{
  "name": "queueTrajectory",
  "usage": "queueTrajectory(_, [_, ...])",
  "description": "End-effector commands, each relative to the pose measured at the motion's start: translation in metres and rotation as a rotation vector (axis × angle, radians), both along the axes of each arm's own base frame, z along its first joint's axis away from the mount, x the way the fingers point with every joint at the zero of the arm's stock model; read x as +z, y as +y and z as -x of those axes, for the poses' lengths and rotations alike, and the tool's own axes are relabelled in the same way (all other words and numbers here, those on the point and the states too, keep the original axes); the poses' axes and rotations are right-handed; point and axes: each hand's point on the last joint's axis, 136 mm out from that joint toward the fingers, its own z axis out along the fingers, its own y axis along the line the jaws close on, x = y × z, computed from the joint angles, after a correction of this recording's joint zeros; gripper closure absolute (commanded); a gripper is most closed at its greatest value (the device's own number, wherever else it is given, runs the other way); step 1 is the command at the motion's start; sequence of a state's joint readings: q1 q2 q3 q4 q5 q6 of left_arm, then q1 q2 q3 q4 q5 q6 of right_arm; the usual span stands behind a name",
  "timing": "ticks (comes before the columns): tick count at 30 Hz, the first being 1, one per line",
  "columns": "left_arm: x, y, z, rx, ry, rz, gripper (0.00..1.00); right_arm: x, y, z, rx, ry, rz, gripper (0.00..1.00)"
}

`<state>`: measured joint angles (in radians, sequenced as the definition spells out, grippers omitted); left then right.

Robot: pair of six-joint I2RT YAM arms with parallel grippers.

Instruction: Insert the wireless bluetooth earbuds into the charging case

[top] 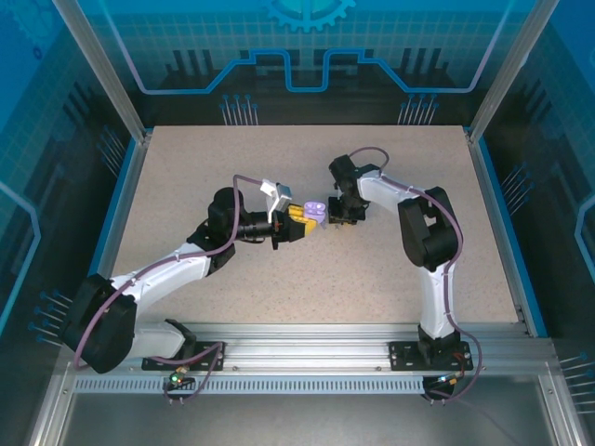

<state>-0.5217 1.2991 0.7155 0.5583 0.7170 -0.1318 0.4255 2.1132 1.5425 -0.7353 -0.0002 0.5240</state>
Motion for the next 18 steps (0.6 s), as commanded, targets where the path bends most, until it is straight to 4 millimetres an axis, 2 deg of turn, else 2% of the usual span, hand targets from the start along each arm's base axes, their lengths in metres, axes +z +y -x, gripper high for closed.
queueTrajectory(1, [0.016, 0.003, -0.003, 0.013, -0.034, 0.017, 1.00, 0.002, -0.003, 0.004, -0.007, -0.007, 0.002, 0.74])
queueTrajectory(18, [0.012, 0.004, -0.008, 0.038, -0.021, 0.011, 1.00, 0.028, -0.018, -0.002, -0.049, -0.115, -0.077, 0.76])
